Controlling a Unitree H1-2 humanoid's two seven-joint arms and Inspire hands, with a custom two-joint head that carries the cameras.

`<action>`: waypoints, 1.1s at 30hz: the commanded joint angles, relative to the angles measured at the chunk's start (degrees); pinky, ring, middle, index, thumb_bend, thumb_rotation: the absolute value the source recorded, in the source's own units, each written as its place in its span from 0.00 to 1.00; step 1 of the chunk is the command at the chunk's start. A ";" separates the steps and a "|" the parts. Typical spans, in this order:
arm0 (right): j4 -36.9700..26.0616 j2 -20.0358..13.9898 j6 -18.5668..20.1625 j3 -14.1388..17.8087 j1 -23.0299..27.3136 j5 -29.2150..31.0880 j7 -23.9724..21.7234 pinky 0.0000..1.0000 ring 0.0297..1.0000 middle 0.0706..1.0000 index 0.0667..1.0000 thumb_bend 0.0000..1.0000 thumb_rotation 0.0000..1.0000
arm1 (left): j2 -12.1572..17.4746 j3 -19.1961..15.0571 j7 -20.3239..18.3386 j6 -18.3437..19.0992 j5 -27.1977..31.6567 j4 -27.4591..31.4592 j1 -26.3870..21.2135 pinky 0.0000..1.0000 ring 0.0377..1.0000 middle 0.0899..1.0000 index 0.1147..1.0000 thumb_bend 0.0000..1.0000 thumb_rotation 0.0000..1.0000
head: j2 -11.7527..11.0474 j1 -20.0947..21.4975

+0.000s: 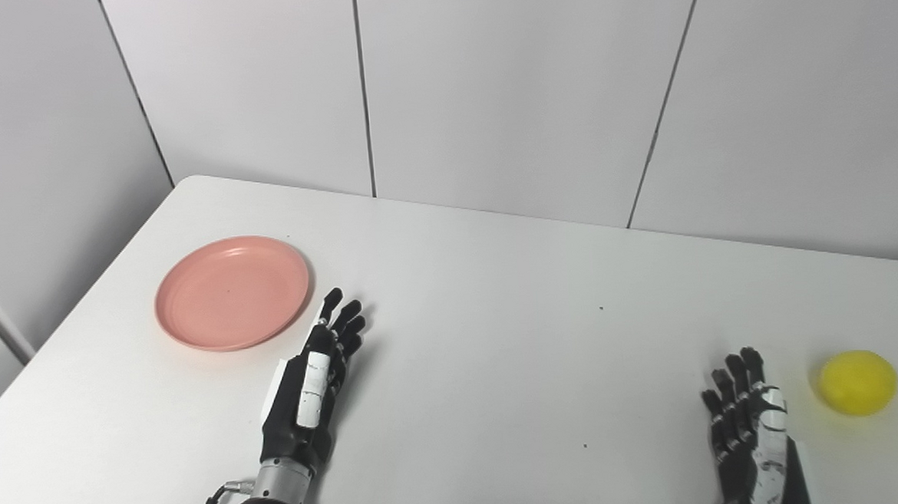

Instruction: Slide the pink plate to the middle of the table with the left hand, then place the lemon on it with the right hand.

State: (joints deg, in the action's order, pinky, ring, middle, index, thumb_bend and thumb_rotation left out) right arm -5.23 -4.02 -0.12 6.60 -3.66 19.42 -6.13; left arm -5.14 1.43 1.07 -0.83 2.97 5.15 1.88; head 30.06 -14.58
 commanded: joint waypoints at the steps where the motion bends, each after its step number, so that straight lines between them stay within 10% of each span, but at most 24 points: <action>1: 3.31 -1.00 0.60 1.03 -2.08 0.65 -0.80 1.00 1.00 1.00 1.00 0.69 0.99 | -1.07 0.39 0.55 -1.02 -0.63 -2.12 0.60 0.97 0.94 0.94 0.96 0.87 0.91 | -0.20 -0.42; 33: 1.74 -0.21 1.93 0.32 -1.85 1.10 -0.08 1.00 1.00 1.00 1.00 0.69 0.98 | -0.99 -0.87 0.50 -1.92 -0.36 -2.53 0.19 0.96 0.92 0.91 0.88 0.88 0.90 | -1.66 -0.87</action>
State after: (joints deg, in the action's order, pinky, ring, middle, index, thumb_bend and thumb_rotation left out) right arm -5.21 -4.45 0.91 6.99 -3.55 20.99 -6.10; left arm -6.37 1.11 1.21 -1.48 2.14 4.10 1.24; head 28.39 -15.64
